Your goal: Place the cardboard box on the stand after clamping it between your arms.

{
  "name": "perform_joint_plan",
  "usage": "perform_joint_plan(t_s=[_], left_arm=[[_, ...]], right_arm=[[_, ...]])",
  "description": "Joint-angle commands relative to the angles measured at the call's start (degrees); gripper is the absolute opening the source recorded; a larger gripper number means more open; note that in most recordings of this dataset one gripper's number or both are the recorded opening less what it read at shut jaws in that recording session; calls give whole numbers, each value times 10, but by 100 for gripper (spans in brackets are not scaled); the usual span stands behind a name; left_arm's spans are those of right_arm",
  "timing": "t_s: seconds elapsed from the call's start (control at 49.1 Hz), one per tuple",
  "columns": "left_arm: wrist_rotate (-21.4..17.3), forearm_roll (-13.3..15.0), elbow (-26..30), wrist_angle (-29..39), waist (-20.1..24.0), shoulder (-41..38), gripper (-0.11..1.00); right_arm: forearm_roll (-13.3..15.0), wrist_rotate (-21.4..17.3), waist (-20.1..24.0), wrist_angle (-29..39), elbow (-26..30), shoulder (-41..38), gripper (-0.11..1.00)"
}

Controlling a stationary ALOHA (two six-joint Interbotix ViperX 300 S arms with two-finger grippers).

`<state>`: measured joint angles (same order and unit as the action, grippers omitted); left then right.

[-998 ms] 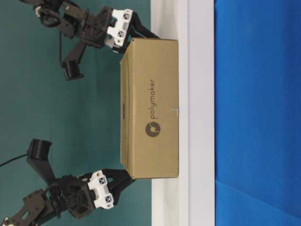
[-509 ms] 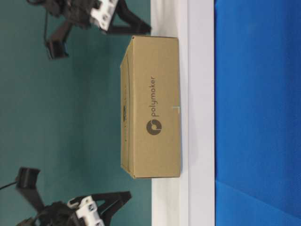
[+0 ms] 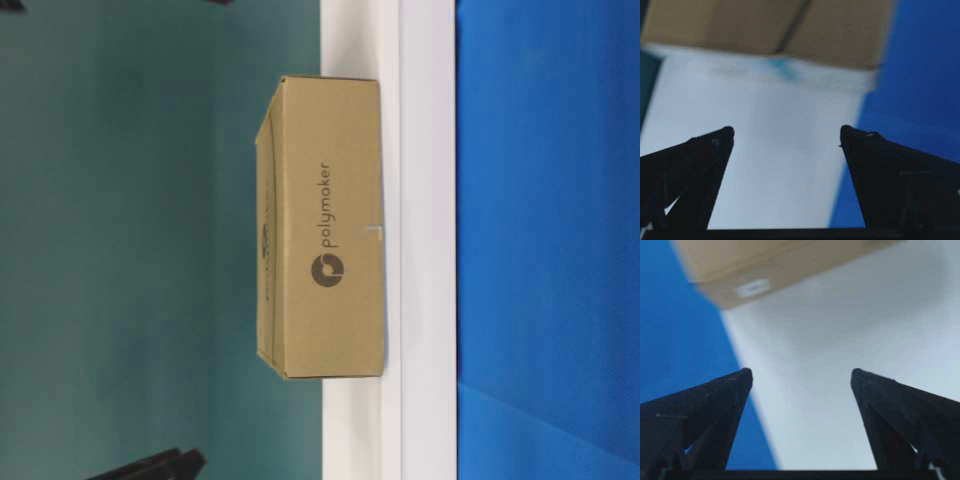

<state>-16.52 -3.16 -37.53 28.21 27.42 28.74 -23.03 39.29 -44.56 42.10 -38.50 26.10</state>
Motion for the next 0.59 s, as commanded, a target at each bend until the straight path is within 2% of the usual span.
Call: perform_joint_plan(t_s=[0.0,0.143,0.244,0.387,0.57], left_arm=[[18,1,-13,-47,-29,37,83],[62,1,-47,-130,-56,94,83],[88,1,-69,-162,-71,135,83],[104,1,-91,-163,-96,176,83],[127,1,-108,-163,-124,214,83]], right_arm=[[-9,-24,23,-27,-26,54,98],[-11,-67,57,-82,-73,139,98],[-11,-93,83,-122,-98,201,98],[-11,-121,117,-162,-130,287,98],[-11,-160,159,-194,-166,361,98]])
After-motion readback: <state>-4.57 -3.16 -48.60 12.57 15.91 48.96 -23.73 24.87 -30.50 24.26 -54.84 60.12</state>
